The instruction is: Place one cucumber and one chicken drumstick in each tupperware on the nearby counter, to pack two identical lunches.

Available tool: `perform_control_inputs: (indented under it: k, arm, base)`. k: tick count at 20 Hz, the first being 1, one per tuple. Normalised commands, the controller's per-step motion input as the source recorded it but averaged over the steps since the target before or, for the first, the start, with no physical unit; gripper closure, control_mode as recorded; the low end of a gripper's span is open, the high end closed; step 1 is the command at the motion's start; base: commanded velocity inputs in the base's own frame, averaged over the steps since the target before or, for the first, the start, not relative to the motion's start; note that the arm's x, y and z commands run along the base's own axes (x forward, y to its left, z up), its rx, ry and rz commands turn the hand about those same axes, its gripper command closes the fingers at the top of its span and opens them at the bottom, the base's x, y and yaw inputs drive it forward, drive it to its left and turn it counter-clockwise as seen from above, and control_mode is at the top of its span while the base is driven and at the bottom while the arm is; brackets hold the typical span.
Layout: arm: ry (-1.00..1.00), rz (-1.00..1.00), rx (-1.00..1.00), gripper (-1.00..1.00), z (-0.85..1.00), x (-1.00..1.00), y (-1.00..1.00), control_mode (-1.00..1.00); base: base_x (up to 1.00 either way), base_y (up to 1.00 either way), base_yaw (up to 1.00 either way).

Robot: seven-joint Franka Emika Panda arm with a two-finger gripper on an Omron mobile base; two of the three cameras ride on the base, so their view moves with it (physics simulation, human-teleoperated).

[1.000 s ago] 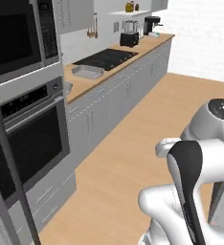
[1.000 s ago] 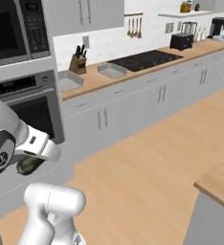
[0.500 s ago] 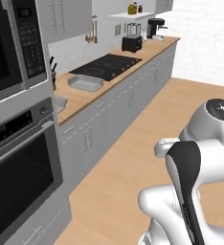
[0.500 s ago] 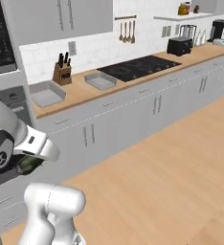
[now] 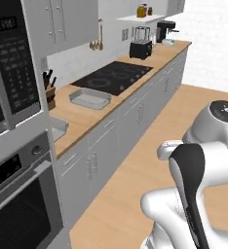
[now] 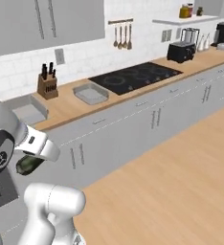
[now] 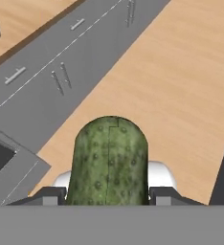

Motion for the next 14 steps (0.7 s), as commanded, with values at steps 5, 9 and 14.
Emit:
perform_control_inputs:
  k: [5, 9, 14]
  arm:
    - [0.0, 0.0, 0.0, 1.0, 0.0, 0.0, 0.0, 1.0]
    - [0.0, 0.0, 0.0, 1.0, 0.0, 0.0, 0.0, 1.0]
    - [0.0, 0.0, 0.0, 1.0, 0.0, 0.0, 0.0, 1.0]
  base:
    - [1.0, -0.01, 0.19]
    - [1.0, -0.03, 0.41]
    - [0.73, -0.16, 0.82]
